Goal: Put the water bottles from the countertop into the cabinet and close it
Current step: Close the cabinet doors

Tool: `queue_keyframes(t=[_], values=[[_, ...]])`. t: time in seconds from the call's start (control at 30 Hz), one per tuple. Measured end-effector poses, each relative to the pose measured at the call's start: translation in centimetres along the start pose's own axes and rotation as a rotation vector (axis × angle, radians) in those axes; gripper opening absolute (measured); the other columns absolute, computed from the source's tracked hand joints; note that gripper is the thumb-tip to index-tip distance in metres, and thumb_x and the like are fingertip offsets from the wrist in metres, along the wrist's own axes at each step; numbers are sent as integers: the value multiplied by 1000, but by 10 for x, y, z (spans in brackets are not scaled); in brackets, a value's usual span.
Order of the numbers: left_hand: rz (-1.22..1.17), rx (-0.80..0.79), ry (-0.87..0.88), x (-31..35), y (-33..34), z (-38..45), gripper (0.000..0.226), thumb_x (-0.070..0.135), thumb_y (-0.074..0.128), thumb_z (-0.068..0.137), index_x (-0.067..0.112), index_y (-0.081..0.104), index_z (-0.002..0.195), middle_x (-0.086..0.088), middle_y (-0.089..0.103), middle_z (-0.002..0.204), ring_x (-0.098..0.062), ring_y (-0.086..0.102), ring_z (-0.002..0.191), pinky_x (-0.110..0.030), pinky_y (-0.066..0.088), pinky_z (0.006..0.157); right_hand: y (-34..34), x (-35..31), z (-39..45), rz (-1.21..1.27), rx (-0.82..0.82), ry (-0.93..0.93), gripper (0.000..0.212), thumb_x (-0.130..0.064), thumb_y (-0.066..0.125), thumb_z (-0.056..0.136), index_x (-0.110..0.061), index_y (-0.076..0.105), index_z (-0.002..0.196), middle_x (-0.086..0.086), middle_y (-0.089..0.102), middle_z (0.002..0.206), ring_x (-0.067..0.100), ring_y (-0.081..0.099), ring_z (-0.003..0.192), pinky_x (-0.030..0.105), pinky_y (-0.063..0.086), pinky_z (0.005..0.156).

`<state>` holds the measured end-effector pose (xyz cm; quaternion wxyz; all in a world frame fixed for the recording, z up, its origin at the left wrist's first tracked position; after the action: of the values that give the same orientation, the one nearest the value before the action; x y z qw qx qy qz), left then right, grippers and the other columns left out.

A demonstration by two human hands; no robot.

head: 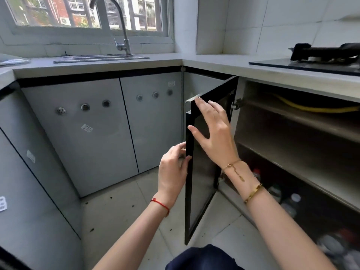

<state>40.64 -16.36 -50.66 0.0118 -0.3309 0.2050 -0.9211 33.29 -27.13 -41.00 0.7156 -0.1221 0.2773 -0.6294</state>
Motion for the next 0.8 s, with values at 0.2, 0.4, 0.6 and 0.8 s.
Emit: queue_keyframes(t=[0.2,0.4,0.6,0.8], values=[[-83,-60,173,36,31,-16,25,16,76,82,18,64,103,10,67,96,-10,62,93,-33,51,84,-52,14,-31,-107,60,34,68,-32,64,90,-18,30,148,-6,40,148,15,31,138,40,34,114],[-233,-171,263,76,84,-34,37,26,70,86,13,61,119,4,62,123,-11,56,119,-36,47,100,-104,39,-62,-243,100,76,69,-25,63,91,-14,27,149,-1,34,151,17,31,137,37,31,116],[-247,-397,406,124,151,-50,60,29,63,93,19,38,147,4,39,153,-9,37,141,-34,36,114,-160,78,-91,-483,186,158,59,-16,57,94,-10,31,147,4,31,155,21,31,139,39,29,116],[-211,-652,468,170,231,-54,71,33,49,99,26,7,156,7,8,164,-10,11,151,-47,22,121,-208,141,-103,-742,166,342,67,-23,55,94,-18,20,152,-3,24,159,21,16,147,42,21,119]])
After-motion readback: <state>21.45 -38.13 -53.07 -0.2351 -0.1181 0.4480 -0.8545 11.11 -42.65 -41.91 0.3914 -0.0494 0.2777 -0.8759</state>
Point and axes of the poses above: each hand's wrist, its own z-axis towards the middle knuckle, its own y-axis out of the palm, x = y × z, the point moved 6 cm from there along z, towards the middle knuckle
